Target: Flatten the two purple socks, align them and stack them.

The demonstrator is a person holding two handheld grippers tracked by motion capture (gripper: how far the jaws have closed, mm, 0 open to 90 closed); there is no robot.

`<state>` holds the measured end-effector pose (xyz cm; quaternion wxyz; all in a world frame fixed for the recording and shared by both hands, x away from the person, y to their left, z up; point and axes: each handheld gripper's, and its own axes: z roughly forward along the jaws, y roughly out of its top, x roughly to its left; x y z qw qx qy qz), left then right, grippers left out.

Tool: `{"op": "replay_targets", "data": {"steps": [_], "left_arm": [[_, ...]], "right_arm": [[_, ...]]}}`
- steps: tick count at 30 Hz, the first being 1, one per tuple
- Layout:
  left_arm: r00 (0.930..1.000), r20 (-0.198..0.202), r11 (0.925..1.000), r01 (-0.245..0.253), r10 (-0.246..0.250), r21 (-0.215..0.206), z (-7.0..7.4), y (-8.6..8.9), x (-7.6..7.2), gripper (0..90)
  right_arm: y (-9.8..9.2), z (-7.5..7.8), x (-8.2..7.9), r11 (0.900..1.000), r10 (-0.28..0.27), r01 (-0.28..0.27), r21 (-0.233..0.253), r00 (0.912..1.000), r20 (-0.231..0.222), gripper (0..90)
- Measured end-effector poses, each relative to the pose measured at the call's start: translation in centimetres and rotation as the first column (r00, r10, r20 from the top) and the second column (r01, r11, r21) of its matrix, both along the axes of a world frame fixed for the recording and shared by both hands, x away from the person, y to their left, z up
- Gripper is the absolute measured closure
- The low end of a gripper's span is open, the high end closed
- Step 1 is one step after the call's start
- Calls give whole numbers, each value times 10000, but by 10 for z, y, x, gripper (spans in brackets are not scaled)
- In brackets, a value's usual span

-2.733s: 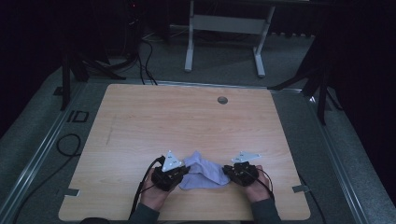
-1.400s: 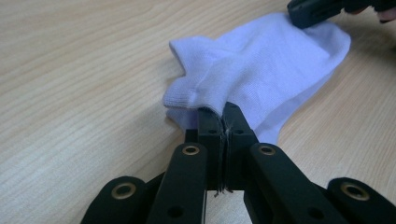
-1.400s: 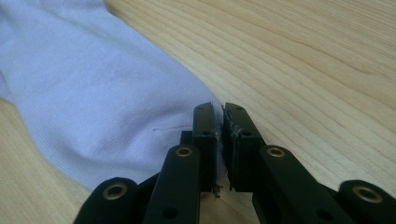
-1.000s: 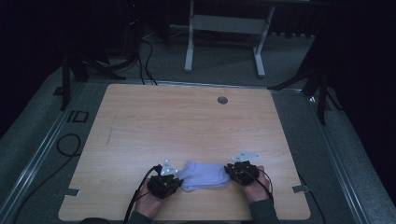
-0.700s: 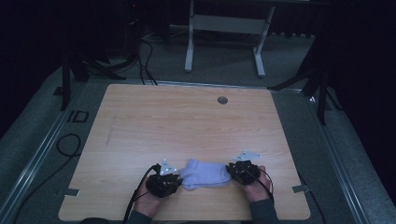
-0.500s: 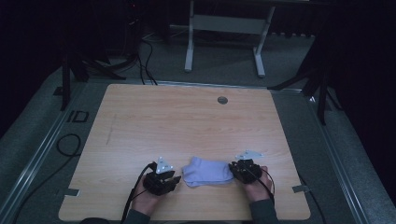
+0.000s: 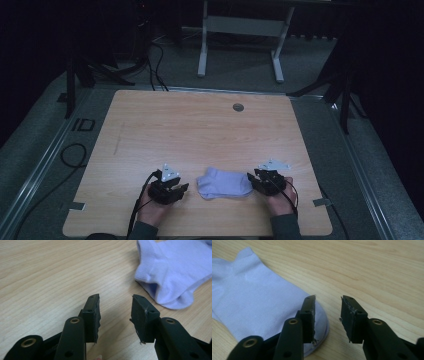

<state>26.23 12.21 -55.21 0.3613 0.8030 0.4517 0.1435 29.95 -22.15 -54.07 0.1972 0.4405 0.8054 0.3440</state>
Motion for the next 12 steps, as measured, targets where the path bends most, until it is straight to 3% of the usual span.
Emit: {"op": "replay_targets", "data": {"steps": [12], "left_arm": [[9998,142,9996,-144,141,226,1,7,8,580]], "right_arm": [[-27,0,7,9974,-549,553,453,9984,-101,592]]}}
